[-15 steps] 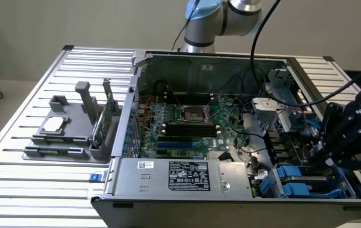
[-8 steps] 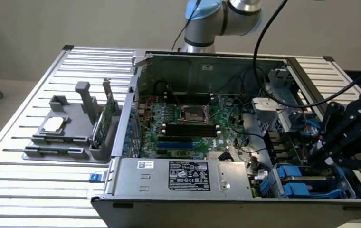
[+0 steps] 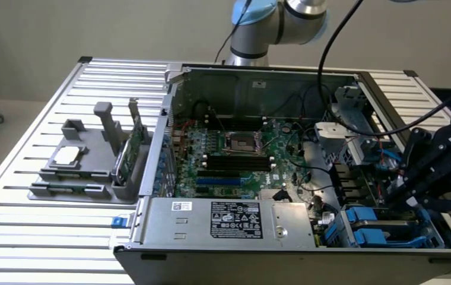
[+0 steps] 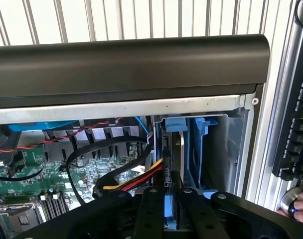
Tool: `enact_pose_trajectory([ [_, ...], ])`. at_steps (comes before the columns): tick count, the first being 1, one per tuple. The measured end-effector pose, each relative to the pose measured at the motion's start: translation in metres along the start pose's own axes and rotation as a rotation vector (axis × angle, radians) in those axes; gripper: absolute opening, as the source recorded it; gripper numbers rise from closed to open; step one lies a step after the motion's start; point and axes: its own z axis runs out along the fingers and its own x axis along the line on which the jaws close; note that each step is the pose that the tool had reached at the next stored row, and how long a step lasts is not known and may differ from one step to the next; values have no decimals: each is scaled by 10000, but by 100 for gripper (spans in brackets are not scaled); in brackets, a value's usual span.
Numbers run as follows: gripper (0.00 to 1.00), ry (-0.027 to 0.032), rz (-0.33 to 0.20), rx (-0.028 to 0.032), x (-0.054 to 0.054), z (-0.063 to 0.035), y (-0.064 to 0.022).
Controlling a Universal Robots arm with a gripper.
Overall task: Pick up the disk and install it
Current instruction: 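Insert the second disk wire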
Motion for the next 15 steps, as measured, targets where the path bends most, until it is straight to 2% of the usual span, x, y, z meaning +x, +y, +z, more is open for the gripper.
enact_pose_trajectory([
  [4, 17, 0, -6, 81, 1, 7, 27],
  [8, 17, -11, -12, 230, 3, 17, 56],
  [10, 17, -21, -16, 327, 4, 21, 75],
  [15, 17, -41, -32, 629, 7, 24, 126],
])
